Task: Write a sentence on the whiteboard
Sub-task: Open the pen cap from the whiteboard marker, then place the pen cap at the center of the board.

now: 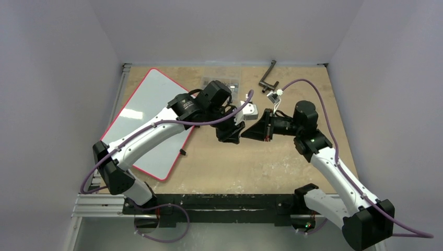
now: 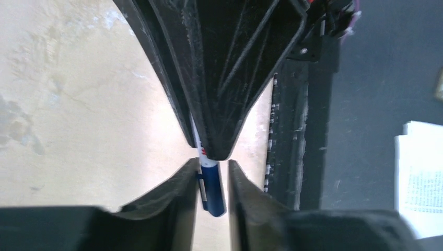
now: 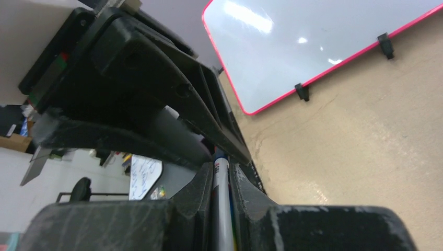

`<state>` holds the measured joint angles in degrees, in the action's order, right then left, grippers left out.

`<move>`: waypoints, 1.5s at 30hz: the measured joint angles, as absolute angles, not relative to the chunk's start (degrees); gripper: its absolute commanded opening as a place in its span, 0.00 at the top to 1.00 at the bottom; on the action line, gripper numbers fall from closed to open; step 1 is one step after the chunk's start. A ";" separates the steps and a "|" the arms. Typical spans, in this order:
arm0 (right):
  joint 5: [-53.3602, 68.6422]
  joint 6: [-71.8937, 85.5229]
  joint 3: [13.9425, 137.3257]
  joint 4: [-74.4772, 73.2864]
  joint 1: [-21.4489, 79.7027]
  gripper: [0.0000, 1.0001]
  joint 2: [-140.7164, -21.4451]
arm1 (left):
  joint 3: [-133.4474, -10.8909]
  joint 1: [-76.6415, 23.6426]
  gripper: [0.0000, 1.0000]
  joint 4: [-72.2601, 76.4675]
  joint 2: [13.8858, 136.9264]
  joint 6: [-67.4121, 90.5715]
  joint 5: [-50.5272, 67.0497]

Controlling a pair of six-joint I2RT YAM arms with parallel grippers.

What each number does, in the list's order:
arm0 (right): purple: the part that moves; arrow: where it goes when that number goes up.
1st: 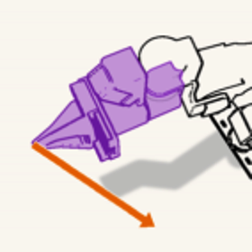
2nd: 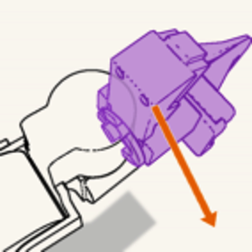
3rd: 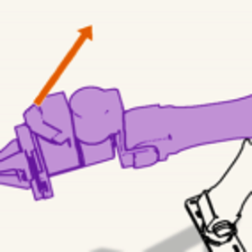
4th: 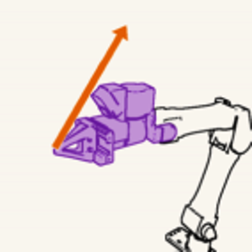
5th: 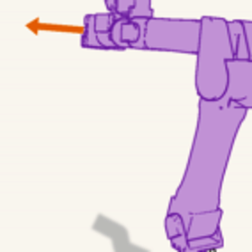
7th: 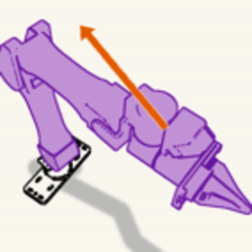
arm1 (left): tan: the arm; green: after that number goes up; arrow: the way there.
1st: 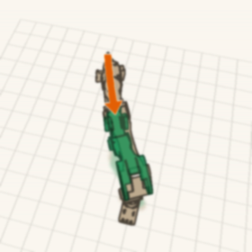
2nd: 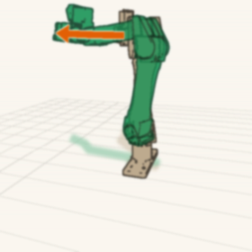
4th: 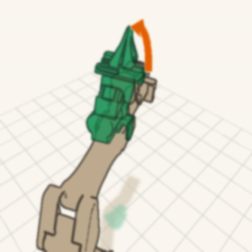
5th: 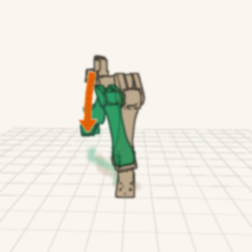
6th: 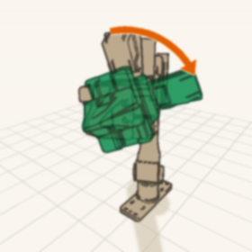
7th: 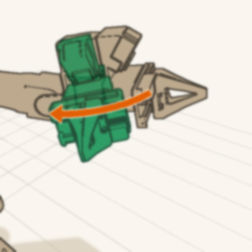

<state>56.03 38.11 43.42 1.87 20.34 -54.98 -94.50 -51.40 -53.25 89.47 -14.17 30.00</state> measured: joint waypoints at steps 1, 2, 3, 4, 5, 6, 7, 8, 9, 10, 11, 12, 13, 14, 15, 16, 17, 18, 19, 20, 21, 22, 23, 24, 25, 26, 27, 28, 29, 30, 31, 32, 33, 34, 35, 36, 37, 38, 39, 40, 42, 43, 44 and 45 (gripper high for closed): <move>55.94 38.17 43.42 1.67 20.34 1.00 -54.92 | -94.50 -51.57 1.00 -53.23 89.47 -13.93 29.98; 56.25 38.46 43.42 1.28 20.36 1.00 -54.70 | -94.50 -51.83 1.00 -53.12 89.47 -14.28 29.28; 55.81 38.26 43.42 0.82 20.36 1.00 -54.30 | -94.48 -51.86 1.00 -53.08 89.47 -14.06 28.99; 55.05 38.30 43.44 0.71 20.36 1.00 -53.91 | -94.48 -51.81 1.00 -52.80 89.47 -13.96 28.88; 54.83 38.30 43.48 0.60 20.36 1.00 -53.74 | -94.45 -51.81 1.00 -52.40 89.38 -13.93 28.82; 54.48 38.33 43.66 0.25 20.36 1.00 -53.43 | -94.13 -51.83 1.00 -51.75 89.19 -13.93 28.73; 54.28 38.33 43.79 -0.03 20.36 1.00 -53.25 | -93.76 -51.83 1.00 -51.18 88.90 -13.93 28.73; 53.74 38.35 43.90 -0.32 20.36 1.00 -53.10 | -93.30 -51.83 1.00 -50.61 88.53 -13.93 28.64; 53.32 38.37 44.16 -0.91 20.36 1.00 -52.93 | -92.82 -51.83 1.00 -50.11 88.16 -13.93 28.64; 52.88 38.39 44.40 -1.52 20.45 1.00 -52.80 | -92.27 -51.83 1.00 -49.39 87.74 -13.93 28.56; 52.49 38.37 44.71 -2.24 20.51 1.00 -52.64 | -91.85 -51.88 1.00 -48.84 87.44 -13.93 28.49; 51.53 38.39 45.34 -3.60 20.62 1.00 -52.45 | -91.24 -51.90 1.00 -47.90 87.05 -13.93 28.29; 50.92 38.37 45.76 -4.60 20.62 1.00 -52.31 | -90.89 -51.90 1.00 -47.27 86.80 -13.93 28.21; 50.06 38.39 46.41 -5.85 20.62 1.00 -52.21 | -90.48 -51.90 1.00 -46.37 86.52 -13.93 28.01; 49.19 38.35 47.16 -7.33 20.60 1.00 -52.10 | -90.08 -51.94 1.00 -45.45 86.26 -13.96 27.73; 48.40 38.26 47.94 -8.82 20.51 1.00 -52.05 | -89.71 -51.99 1.00 -44.56 86.02 -13.98 27.49; 47.57 38.09 48.84 -10.44 20.38 1.00 -52.03 | -89.21 -52.10 1.00 -43.55 85.69 -13.98 27.16; 47.00 37.71 49.74 -12.12 20.12 1.00 -52.05 | -88.84 -52.18 1.00 -42.70 85.49 -13.98 26.76; 46.39 37.34 50.63 -13.85 19.88 1.00 -52.05 | -88.38 -52.27 1.00 -41.65 85.27 -14.00 26.46; 45.71 36.93 51.57 -15.57 19.57 1.00 -52.05 | -87.99 -52.34 1.00 -40.56 85.14 -14.00 26.04; 45.17 36.51 52.47 -17.15 19.20 1.00 -52.03 | -87.55 -52.53 1.00 -39.18 85.08 -14.02 25.67; 44.64 36.21 53.12 -18.41 18.79 1.00 -52.03 | -87.20 -52.62 1.00 -38.15 85.06 -14.04 25.36; 44.31 35.88 53.78 -19.75 18.33 1.00 -51.99 | -86.74 -52.71 1.00 -36.93 85.03 -14.02 25.23; 43.92 35.53 54.30 -20.86 17.87 1.00 -51.96 | -86.26 -52.73 1.00 -35.99 85.01 -14.02 25.08; 43.62 35.27 54.72 -21.91 17.45 1.00 -51.96 | -85.58 -52.90 1.00 -34.74 84.93 -14.02 24.97; 43.20 35.03 55.33 -23.05 16.78 1.00 -51.92 | -84.68 -52.88 1.00 -34.76 84.71 -14.11 23.88; 42.76 34.76 55.83 -23.83 15.70 1.00 -51.68 | -83.53 -52.77 1.00 -35.42 84.36 -14.09 23.18; 41.85 34.44 56.34 -24.25 14.52 1.00 -51.51 | -82.56 -52.49 1.00 -36.05 84.16 -14.02 22.98; 41.12 34.22 56.86 -24.29 13.54 1.00 -51.37 | -81.45 -52.29 1.00 -36.67 84.07 -14.02 22.55; 40.75 34.04 57.28 -24.36 12.84 1.00 -51.35 | -80.62 -52.27 1.00 -37.12 84.07 -14.00 22.37; 40.10 33.85 57.65 -24.36 12.16 1.00 -51.33 | -79.59 -52.29 1.00 -37.50 84.07 -14.00 22.15; 39.77 33.67 57.84 -24.38 11.68 1.00 -51.33 | -78.81 -52.29 1.00 -37.98 84.07 -13.98 21.93; 39.62 33.45 57.87 -24.45 11.38 1.00 -51.33 | -78.26 -52.29 1.00 -38.41 84.09 -13.91 21.65; 39.44 33.34 57.87 -24.60 11.14 1.00 -51.35 | -77.89 -52.29 1.00 -38.65 84.09 -13.85 21.50; 38.92 33.19 57.87 -24.80 11.09 1.00 -51.35 | -77.84 -52.25 1.00 -38.83 84.20 -13.58 21.32; 38.09 32.93 57.87 -25.10 11.07 1.00 -51.33 | -77.84 -52.21 1.00 -38.65 84.31 -13.15 21.19; 36.77 32.58 57.95 -25.65 11.07 1.00 -51.27 | -77.84 -52.12 1.00 -38.46 84.40 -12.84 21.15; 35.70 32.27 58.02 -26.22 11.07 1.00 -51.16 | -77.78 -51.96 1.00 -38.17 84.51 -12.51 21.12; 33.01 31.77 58.11 -27.00 11.07 1.00 -50.81 | -77.54 -51.77 1.00 -37.58 84.58 -11.97 20.91; 30.68 31.42 58.17 -27.86 11.07 1.00 -50.30 | -77.19 -51.55 1.00 -36.91 84.68 -11.35 20.56; 26.04 30.81 58.19 -29.21 11.07 1.00 -48.93 | -76.77 -51.11 1.00 -35.90 85.45 -9.89 19.31; 23.59 30.48 58.17 -29.80 11.07 1.00 -47.97 | -76.58 -50.98 1.00 -34.96 86.13 -8.93 18.50; 21.58 30.33 58.17 -30.02 11.07 1.00 -47.05 | -76.51 -50.89 1.00 -34.35 86.85 -8.08 17.98; 19.97 30.22 58.13 -30.06 11.07 1.00 -46.24 | -76.47 -50.78 1.00 -33.43 87.94 -6.83 17.32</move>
<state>19.97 30.22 58.13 -30.06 11.07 -46.24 -76.47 -50.78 -33.43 87.94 -6.83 17.32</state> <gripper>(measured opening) 0.096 0.116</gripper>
